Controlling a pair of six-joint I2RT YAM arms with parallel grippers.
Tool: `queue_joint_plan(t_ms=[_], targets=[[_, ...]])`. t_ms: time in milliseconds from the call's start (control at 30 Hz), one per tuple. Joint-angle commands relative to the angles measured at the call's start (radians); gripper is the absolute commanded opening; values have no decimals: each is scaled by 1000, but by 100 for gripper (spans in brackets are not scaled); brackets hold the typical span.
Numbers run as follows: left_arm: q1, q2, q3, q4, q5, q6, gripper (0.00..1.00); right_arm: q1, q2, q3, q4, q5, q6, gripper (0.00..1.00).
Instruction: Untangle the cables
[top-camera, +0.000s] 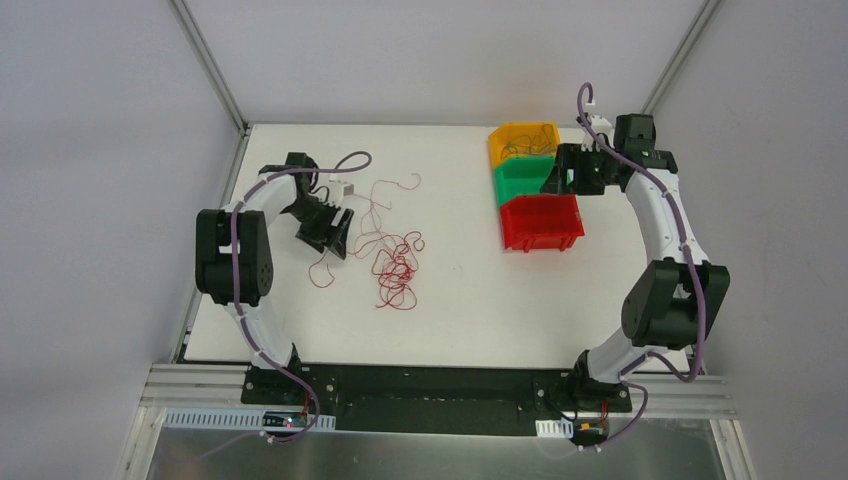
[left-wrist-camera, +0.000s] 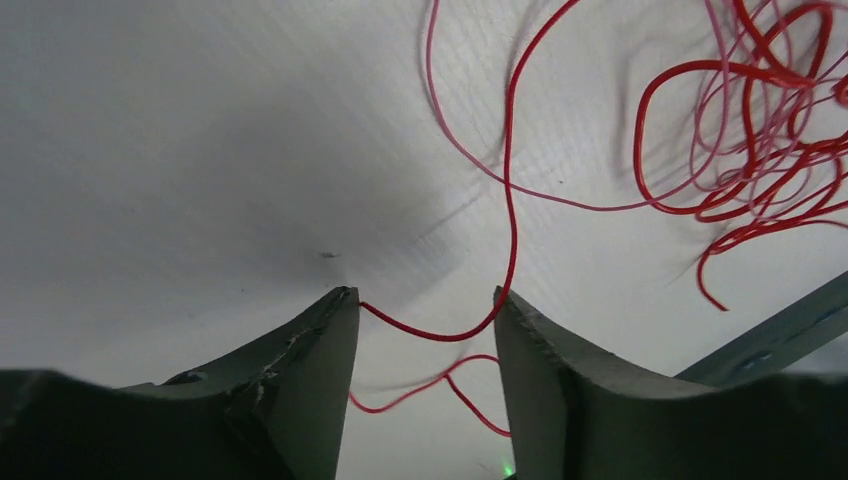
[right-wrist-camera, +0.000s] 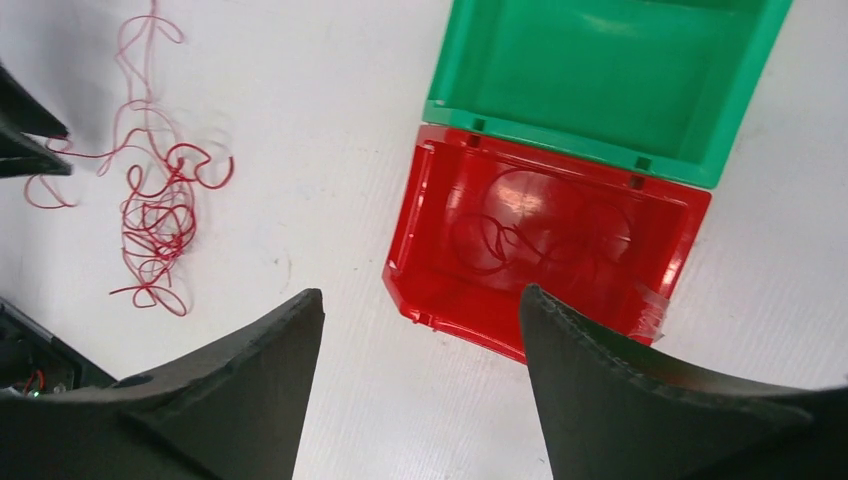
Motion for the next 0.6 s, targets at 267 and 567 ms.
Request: queue_joint_plan(t_ms=[267,567], targets=[[-23,-364,141,-108,192,63,0,59,-143,-28,108,-215,-39,75],[-60,-457,493,-99,465,-122,0,296,-199,20,320,-265,68,79]])
